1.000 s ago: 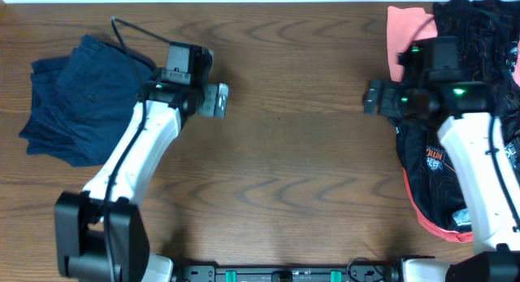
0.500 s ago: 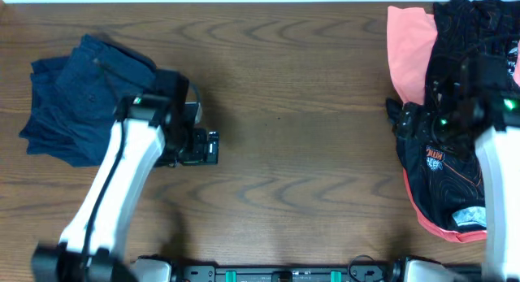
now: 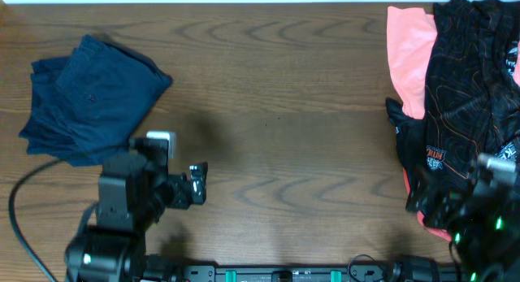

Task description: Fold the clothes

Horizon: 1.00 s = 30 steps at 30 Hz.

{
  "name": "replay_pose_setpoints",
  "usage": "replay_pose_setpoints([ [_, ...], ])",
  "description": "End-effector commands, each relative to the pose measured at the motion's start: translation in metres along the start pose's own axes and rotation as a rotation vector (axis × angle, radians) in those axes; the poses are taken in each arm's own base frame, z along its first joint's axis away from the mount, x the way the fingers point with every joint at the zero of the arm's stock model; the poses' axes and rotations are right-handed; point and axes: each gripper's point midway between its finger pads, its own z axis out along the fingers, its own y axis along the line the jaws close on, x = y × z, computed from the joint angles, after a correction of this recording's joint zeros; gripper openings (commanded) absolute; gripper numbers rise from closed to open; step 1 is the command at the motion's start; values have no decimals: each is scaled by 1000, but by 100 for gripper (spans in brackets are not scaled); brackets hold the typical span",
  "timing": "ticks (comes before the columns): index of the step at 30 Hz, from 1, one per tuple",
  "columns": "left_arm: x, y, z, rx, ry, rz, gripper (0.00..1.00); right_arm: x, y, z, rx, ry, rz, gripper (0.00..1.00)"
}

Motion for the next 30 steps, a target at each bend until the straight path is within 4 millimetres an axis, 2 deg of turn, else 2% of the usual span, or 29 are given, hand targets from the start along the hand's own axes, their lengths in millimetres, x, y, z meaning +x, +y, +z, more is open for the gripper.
replay_pose_setpoints([
  [1, 4, -2, 0, 22, -35, -8, 98, 15, -4, -8, 14, -20, -15, 99],
  [5, 3, -2, -2, 25, -49, -4, 98, 27, -3, -19, 6, -23, -16, 99],
  [12, 3, -2, -2, 25, -47, -5, 98, 49, -6, -20, 14, 61, -5, 99],
  [24, 3, -2, -2, 25, -47, -5, 98, 47, -6, -20, 14, 53, -6, 99],
  [26, 3, -2, -2, 25, -47, -5, 98, 42, -5, -21, 9, 20, -10, 99],
  [30, 3, -2, -2, 25, -47, -5, 98, 20, 1, -21, -27, -161, -83, 99],
])
